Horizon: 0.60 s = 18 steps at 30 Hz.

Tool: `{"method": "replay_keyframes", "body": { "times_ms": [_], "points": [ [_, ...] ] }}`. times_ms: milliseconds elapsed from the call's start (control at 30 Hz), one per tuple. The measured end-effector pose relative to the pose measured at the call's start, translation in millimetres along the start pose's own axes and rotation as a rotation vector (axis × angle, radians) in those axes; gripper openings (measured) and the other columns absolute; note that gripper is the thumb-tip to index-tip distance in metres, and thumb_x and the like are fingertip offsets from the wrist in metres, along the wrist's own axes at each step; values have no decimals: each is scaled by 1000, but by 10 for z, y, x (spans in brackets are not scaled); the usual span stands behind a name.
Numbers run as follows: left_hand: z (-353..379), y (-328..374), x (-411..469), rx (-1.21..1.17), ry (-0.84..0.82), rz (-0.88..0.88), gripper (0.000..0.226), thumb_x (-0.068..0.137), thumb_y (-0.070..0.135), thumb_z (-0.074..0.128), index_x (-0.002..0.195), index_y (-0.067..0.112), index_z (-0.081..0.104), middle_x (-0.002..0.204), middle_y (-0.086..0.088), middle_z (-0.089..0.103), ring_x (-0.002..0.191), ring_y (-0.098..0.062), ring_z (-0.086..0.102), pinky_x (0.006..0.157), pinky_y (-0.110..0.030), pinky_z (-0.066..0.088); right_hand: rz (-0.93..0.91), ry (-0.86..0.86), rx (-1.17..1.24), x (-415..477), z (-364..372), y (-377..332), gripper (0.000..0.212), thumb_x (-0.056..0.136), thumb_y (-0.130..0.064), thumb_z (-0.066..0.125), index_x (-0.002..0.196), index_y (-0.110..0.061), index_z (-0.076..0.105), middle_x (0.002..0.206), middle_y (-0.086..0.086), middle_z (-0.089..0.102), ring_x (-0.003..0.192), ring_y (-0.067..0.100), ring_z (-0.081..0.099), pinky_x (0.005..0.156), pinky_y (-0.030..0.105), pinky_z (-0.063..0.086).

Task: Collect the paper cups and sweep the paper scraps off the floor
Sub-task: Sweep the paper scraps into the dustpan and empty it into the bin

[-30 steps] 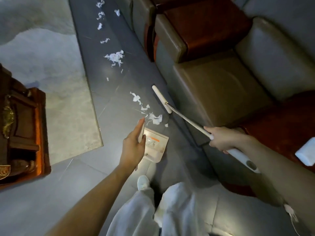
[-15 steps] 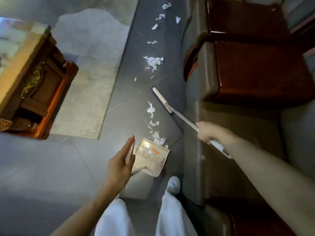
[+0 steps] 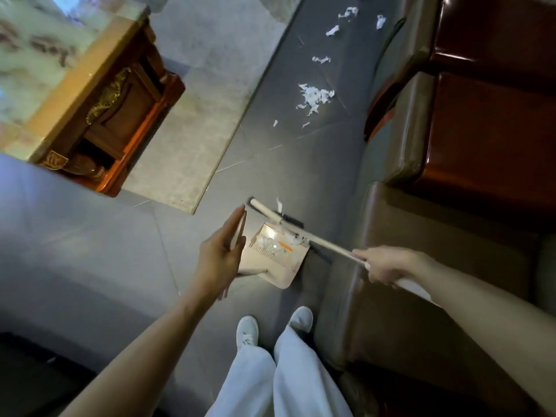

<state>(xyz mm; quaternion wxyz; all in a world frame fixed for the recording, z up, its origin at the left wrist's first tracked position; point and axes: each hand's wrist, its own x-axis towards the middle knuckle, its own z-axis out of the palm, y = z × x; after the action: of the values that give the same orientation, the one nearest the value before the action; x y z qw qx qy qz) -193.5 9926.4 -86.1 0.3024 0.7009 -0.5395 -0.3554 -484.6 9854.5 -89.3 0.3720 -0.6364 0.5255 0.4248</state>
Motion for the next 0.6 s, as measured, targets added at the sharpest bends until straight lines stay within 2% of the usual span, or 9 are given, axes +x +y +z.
{"method": "replay_keyframes", "body": {
  "times_ms": [67,167,267,367,500,600],
  "points": [
    [39,7,53,-26,10,1,62,95,7,53,135,48,28,128,33,36,116,3,44,89,2,27,-6,-64,48,-200,155,75,72,93,-6,49,152,-29,16,84,2,53,56,11,54,41,20,45],
    [47,-34,65,-20,0,0,63,96,7,51,136,48,27,132,26,38,114,-1,47,94,-11,33,9,-87,160,-449,293,226,76,94,-12,52,152,-37,8,91,4,57,56,9,54,42,17,45],
    [-10,-94,-43,19,-12,45,63,96,7,52,136,49,26,134,19,41,115,-3,44,95,-14,30,16,-74,253,-680,455,284,78,94,-15,53,151,-40,7,86,5,62,54,9,56,46,19,49],
    [-123,-175,-165,70,-43,57,61,97,10,51,140,45,26,142,2,46,121,-21,49,94,-25,32,47,-27,295,-852,658,201,78,92,-16,52,150,-44,8,90,9,66,60,15,61,52,25,53],
    [-383,-283,-401,40,-84,96,57,99,11,48,137,47,26,140,18,32,135,-25,38,103,-28,26,75,31,357,-994,912,-110,78,91,-16,53,151,-39,10,75,5,63,50,12,58,45,21,48],
    [-634,-406,-614,37,-127,145,57,99,12,46,132,53,23,138,21,29,135,-26,38,106,-37,32,121,77,406,-1064,1118,-411,78,91,-14,53,152,-36,11,78,6,64,55,15,59,44,22,49]
  ]
}}
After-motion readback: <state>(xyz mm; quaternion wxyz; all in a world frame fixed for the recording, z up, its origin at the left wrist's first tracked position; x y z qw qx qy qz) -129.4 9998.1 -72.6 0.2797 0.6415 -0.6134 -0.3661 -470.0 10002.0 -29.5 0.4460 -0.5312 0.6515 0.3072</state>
